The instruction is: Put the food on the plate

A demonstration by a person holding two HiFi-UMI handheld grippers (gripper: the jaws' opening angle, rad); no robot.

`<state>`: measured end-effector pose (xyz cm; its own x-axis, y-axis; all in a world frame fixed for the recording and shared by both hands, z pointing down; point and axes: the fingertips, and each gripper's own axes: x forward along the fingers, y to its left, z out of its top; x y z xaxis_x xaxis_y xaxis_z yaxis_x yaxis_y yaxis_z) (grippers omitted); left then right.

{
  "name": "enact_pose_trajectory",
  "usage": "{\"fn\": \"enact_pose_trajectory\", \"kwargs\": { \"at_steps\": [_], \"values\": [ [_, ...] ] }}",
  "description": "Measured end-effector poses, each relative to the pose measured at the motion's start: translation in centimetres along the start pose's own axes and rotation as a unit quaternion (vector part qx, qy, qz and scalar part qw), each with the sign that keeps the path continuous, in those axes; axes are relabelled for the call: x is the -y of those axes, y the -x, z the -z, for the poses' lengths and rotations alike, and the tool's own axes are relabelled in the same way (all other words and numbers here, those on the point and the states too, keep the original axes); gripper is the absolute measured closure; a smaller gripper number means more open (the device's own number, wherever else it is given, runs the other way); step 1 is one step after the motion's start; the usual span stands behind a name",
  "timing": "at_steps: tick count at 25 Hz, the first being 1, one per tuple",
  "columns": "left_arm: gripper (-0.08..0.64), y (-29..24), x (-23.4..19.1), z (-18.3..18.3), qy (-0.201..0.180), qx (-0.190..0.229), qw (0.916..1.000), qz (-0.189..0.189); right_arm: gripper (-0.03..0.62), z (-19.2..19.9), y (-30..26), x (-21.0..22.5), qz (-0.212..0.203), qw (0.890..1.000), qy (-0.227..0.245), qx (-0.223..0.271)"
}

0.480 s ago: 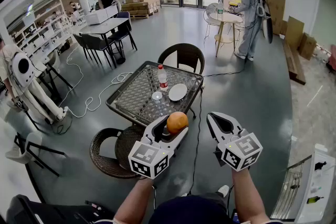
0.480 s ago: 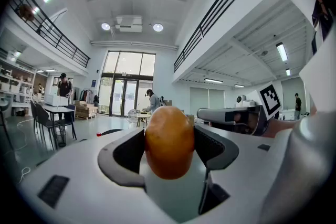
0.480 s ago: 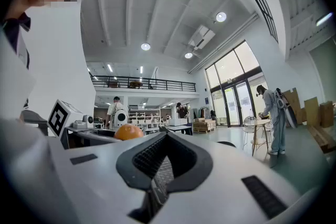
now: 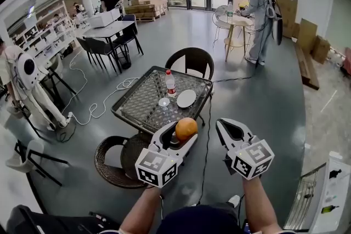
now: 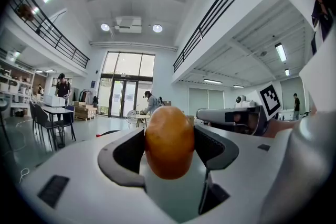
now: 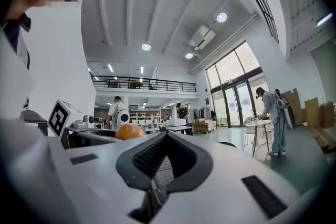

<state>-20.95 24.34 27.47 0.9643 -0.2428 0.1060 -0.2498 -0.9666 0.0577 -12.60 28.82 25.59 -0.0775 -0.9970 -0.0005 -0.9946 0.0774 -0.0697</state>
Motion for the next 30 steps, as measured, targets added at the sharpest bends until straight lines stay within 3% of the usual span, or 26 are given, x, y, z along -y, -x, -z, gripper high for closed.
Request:
{"fn": "enact_pose_trajectory", "kwargs": {
  "at_steps": [16,30],
  "values": [
    [0.261,-1.3,-1.5,0.7,0.005,-0.001,0.9999,0.016,0.589,0.7,-1.0,1.1,0.014,1.0,0.006,-0.019],
    [0.261,-8.0,-4.0,1.1,0.005,-0.012,0.9999,-0.002,0.588,1.7,-5.0,7.1,-0.008,1.0,-0.004,-0.025]
  ]
}}
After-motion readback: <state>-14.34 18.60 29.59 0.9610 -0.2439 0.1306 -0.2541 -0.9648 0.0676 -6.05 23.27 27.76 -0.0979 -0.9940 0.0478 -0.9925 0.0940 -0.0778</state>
